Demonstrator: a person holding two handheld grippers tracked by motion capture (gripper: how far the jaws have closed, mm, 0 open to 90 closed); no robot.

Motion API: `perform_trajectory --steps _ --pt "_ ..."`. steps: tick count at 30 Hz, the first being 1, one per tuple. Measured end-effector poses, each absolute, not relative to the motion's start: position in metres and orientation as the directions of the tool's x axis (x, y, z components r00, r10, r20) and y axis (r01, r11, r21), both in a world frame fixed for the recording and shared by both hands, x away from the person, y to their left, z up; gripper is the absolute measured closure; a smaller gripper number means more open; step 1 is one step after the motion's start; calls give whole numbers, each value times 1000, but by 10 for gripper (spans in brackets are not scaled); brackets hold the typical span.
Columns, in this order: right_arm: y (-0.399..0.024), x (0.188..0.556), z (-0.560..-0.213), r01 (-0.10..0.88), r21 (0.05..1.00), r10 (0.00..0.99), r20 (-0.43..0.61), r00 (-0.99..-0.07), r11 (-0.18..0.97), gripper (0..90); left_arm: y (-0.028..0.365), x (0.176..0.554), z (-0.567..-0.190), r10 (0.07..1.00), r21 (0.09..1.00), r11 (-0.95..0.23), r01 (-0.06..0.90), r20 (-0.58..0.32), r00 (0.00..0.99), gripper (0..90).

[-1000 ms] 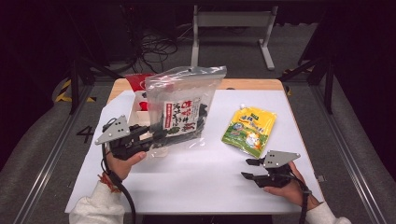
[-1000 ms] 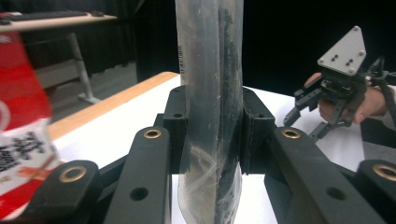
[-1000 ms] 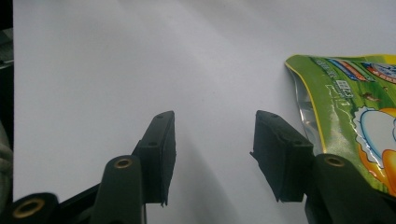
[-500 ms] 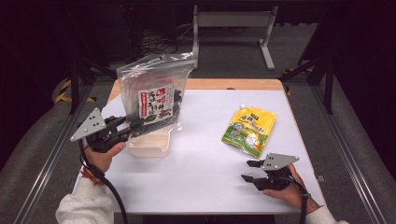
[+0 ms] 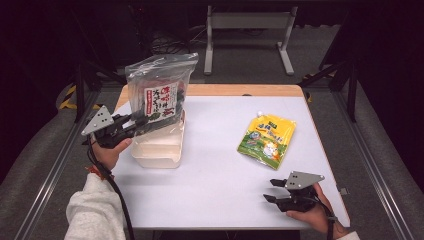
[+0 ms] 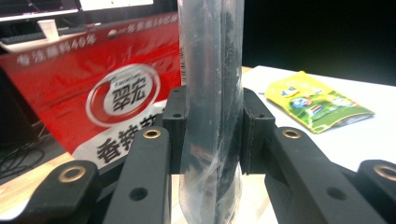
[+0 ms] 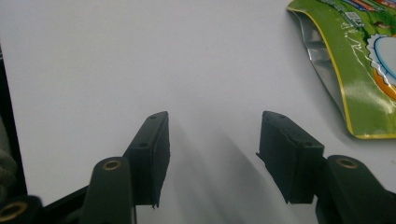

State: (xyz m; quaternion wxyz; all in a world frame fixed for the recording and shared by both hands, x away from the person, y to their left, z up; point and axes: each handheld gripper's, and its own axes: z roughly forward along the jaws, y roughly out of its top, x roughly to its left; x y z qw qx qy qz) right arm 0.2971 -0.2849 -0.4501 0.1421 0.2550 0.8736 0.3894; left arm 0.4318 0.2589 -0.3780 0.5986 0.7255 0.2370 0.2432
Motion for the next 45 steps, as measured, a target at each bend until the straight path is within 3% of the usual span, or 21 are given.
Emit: perform_trajectory --steps 4,10,17,20,25,31,41,45 --pt "-287 294 -450 344 753 566 -45 -823 561 426 258 439 -384 626 989 -139 42 55 778 696" --pt "-288 293 -450 347 754 564 -38 -825 558 413 250 446 -402 616 966 -239 99 72 785 688" --pt "-285 294 -449 335 753 545 -37 -838 566 403 254 444 -405 630 957 -256 134 61 774 665" --pt "-283 296 -449 325 749 533 -44 -845 578 401 256 440 -403 652 940 -294 175 63 756 528" --pt "-279 299 -448 311 749 517 -48 -855 585 400 264 429 -400 665 942 -289 169 71 743 614" --pt "-273 302 -447 301 746 497 -46 -867 594 400 265 421 -397 670 924 -336 183 98 736 805" --pt "-266 304 -449 293 738 474 -41 -880 607 399 266 421 -405 688 919 -335 209 87 721 845" --pt "-265 304 -449 291 739 468 -38 -883 608 399 264 419 -404 691 905 -375 199 130 711 847"
